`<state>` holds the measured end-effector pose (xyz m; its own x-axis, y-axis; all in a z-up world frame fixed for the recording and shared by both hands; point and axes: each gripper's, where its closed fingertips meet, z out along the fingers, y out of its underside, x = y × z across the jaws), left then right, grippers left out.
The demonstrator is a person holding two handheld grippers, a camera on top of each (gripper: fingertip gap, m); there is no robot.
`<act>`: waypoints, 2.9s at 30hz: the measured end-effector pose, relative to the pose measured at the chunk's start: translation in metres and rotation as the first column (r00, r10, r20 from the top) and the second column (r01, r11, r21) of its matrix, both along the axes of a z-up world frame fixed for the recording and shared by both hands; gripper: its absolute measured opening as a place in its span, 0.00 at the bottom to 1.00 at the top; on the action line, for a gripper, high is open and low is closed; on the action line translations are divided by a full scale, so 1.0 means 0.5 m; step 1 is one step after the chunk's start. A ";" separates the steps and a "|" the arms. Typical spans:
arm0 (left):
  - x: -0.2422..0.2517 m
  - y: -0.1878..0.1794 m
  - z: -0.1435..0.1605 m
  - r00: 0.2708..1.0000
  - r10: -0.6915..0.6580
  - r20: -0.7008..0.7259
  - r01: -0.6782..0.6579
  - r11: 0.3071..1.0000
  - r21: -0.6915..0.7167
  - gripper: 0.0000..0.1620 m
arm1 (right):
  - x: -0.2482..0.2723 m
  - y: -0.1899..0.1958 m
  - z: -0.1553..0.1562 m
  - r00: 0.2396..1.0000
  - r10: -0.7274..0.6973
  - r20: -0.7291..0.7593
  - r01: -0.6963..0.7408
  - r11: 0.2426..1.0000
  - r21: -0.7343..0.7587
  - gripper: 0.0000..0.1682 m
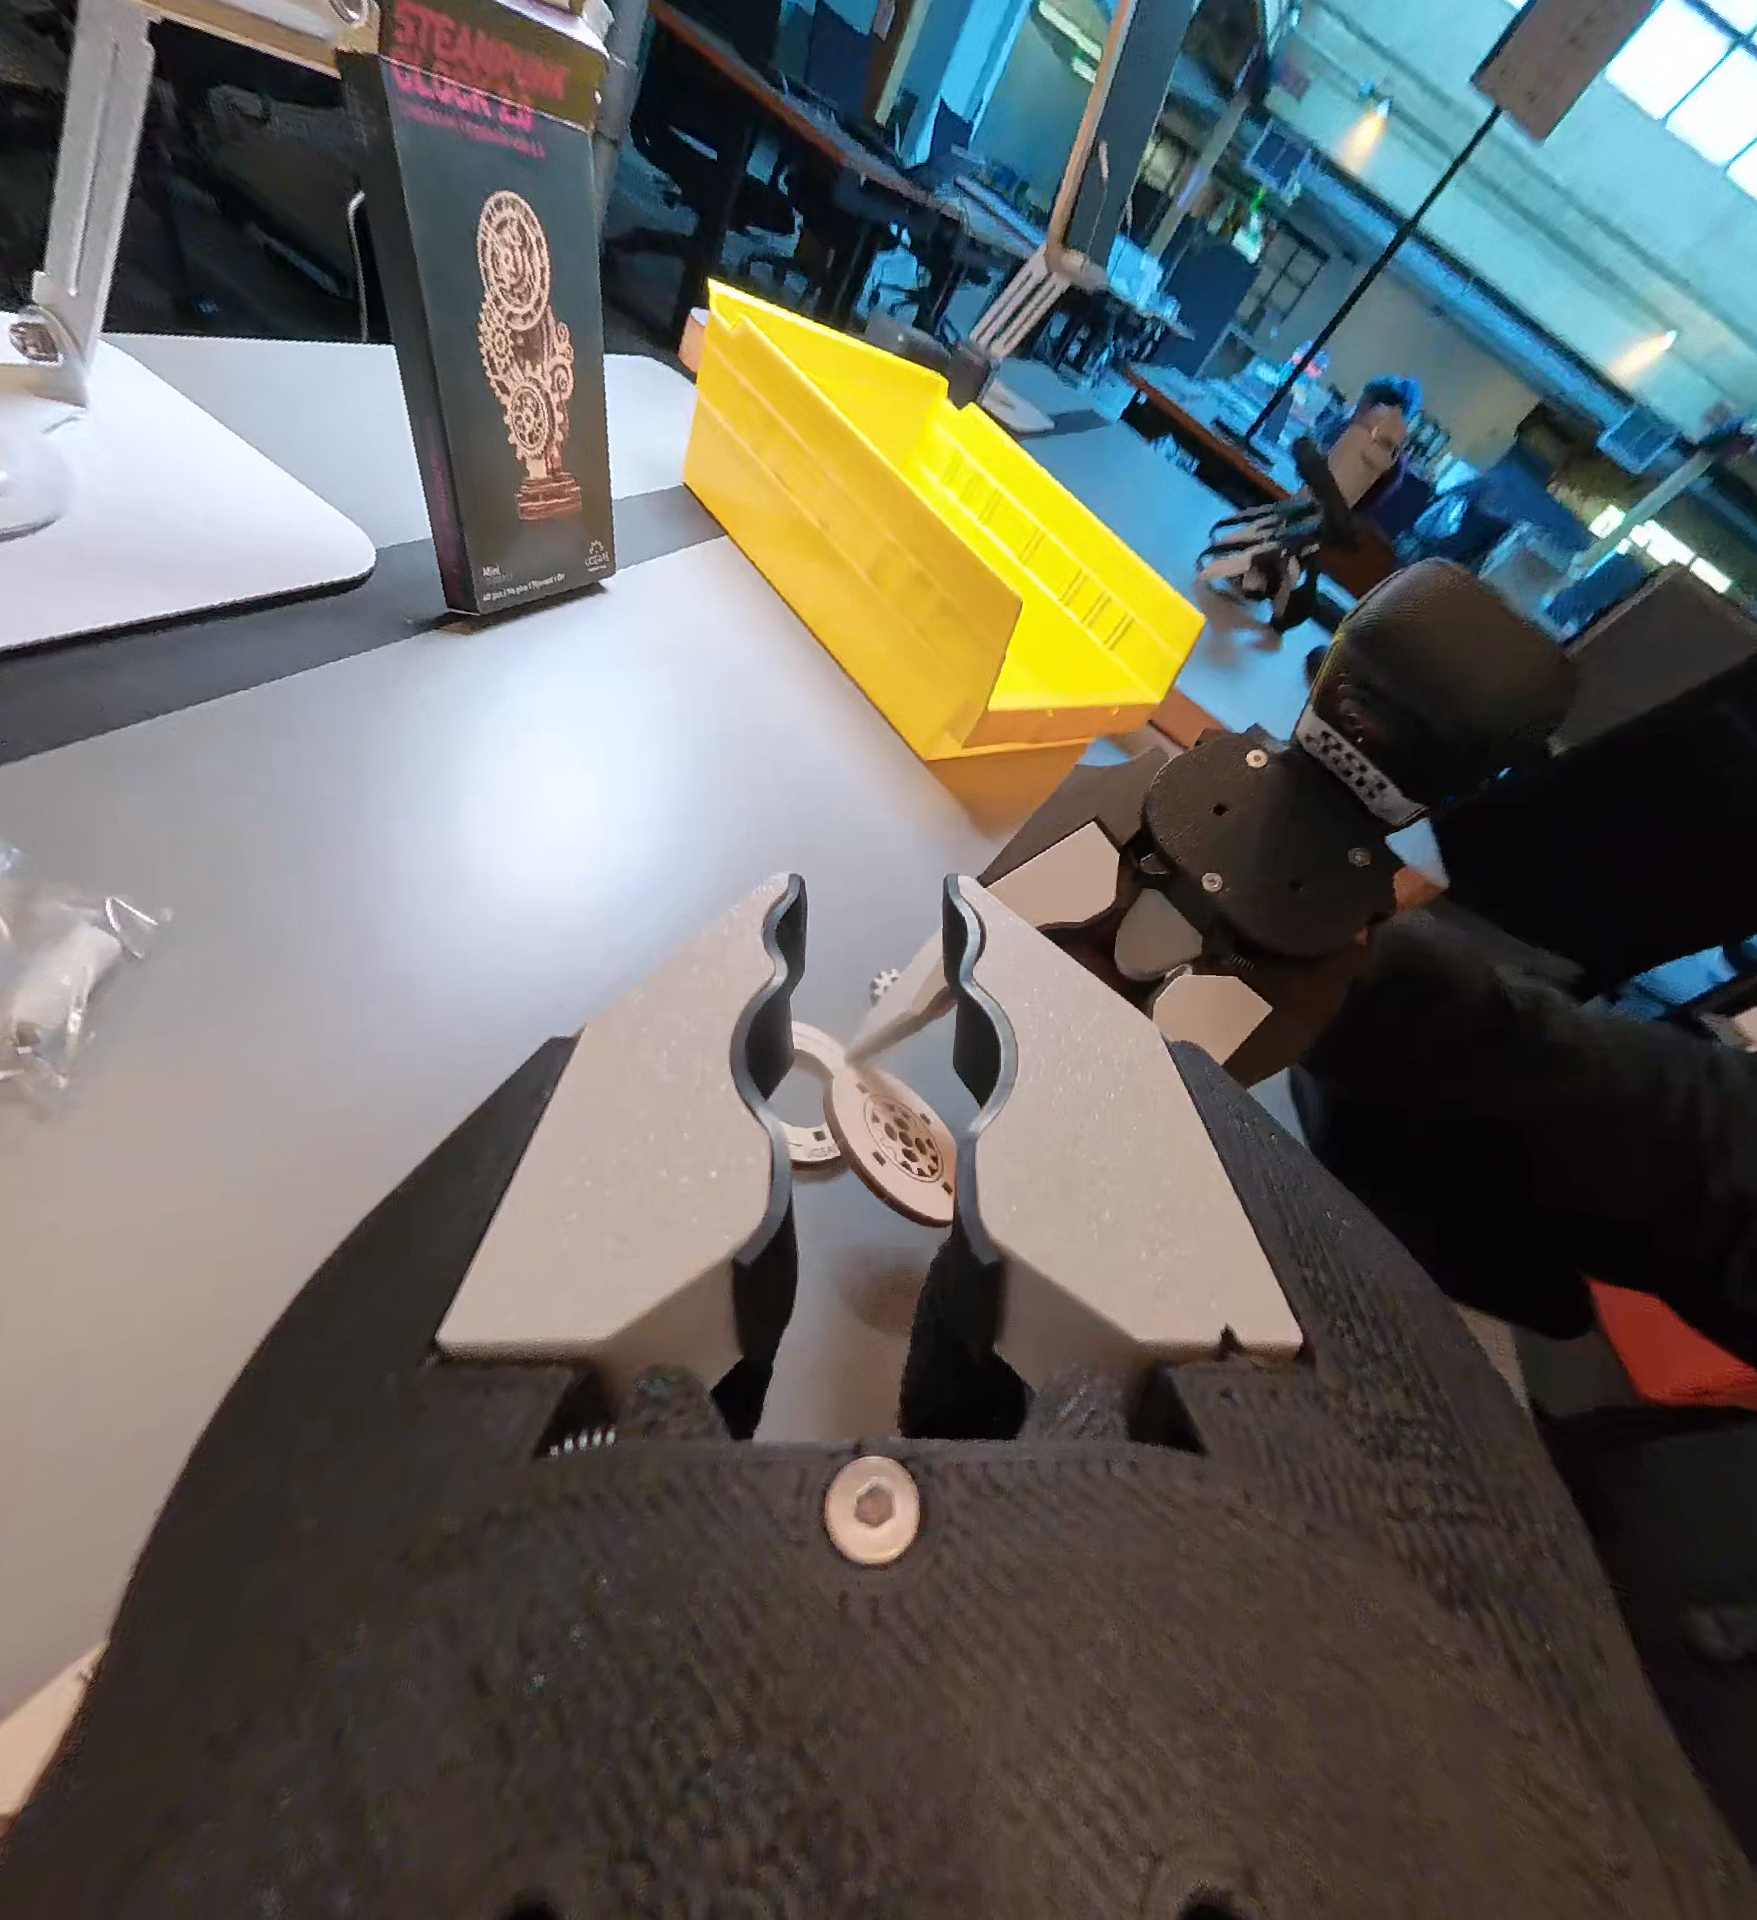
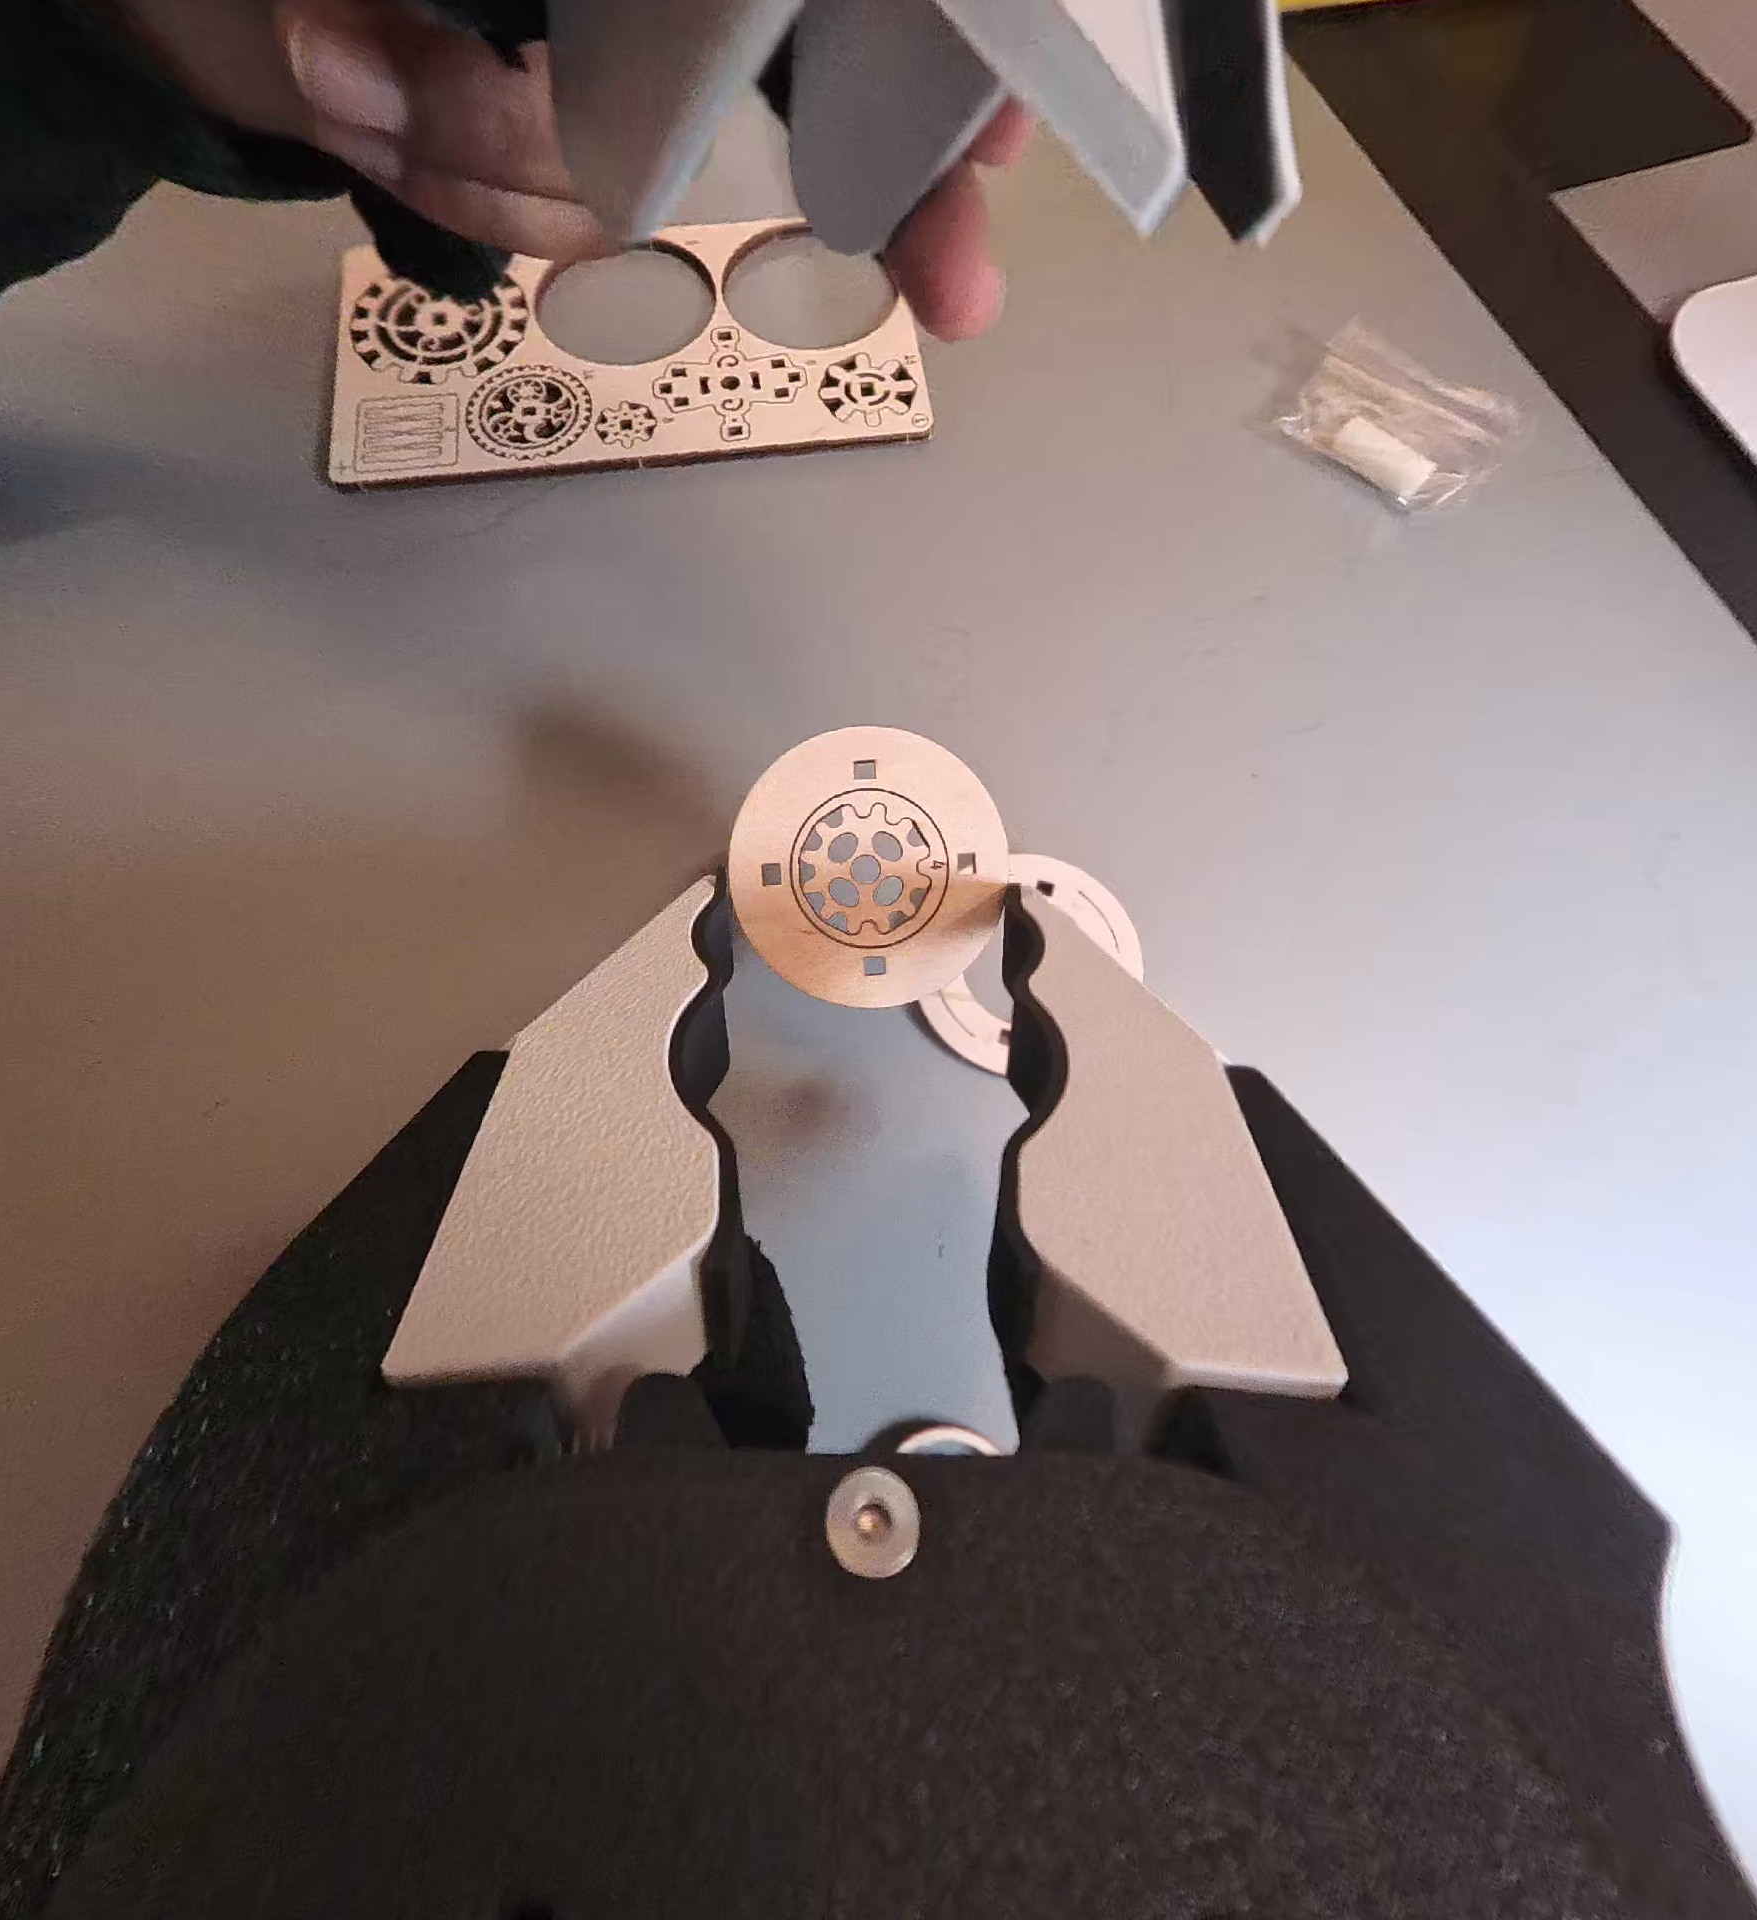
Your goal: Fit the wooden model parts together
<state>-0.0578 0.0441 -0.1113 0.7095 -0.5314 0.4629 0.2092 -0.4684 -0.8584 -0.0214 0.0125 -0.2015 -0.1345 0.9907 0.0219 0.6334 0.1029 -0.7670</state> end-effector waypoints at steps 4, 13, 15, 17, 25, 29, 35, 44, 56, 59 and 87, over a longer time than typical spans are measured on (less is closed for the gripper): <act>0.005 0.009 -0.062 0.977 -0.020 -0.212 0.011 0.999 -0.040 0.15 | -0.002 0.007 -0.002 1.000 0.009 -0.015 -0.008 0.997 0.073 0.30; 0.053 -0.014 -0.135 0.985 -0.143 -0.091 0.120 0.968 -0.221 0.19 | -0.018 0.046 0.051 0.986 -0.044 -0.159 0.093 0.944 0.316 0.29; 0.050 -0.010 -0.132 0.987 -0.131 -0.092 0.109 0.972 -0.207 0.16 | -0.020 0.055 0.061 0.982 -0.062 -0.178 0.124 0.924 0.363 0.29; 0.048 -0.010 -0.117 0.990 -0.128 -0.062 0.114 0.976 -0.183 0.08 | -0.018 0.071 0.069 0.977 -0.093 -0.192 0.166 0.897 0.411 0.30; 0.042 -0.029 -0.056 0.979 -0.186 0.086 0.190 0.981 -0.038 0.01 | -0.016 0.062 0.128 0.915 -0.136 -0.379 0.178 0.981 0.078 0.32; 0.040 -0.050 -0.035 0.963 -0.244 0.111 0.244 0.970 0.015 0.01 | -0.001 0.047 0.175 0.852 -0.173 -0.495 -0.002 0.943 -0.333 0.28; 0.068 -0.073 -0.008 0.936 -0.313 0.164 0.307 0.950 0.061 0.01 | 0.002 0.022 0.185 0.840 -0.156 -0.520 -0.128 0.874 -0.469 0.05; 0.074 -0.065 -0.001 0.940 -0.271 0.208 0.262 0.962 0.071 0.10 | 0.003 0.020 0.195 0.833 -0.170 -0.526 -0.132 0.863 -0.488 0.01; 0.064 -0.057 -0.012 0.954 -0.224 0.198 0.218 0.975 0.052 0.01 | -0.001 0.021 0.165 0.862 -0.166 -0.479 -0.142 0.829 -0.541 0.03; 0.064 -0.059 -0.011 0.952 -0.223 0.211 0.217 0.975 0.051 0.01 | 0.000 0.019 0.166 0.862 -0.164 -0.480 -0.148 0.825 -0.546 0.03; 0.061 -0.049 -0.082 0.970 -0.153 0.188 0.175 0.979 -0.106 0.03 | -0.007 0.021 0.097 0.931 -0.199 -0.307 -0.023 0.805 -0.593 0.00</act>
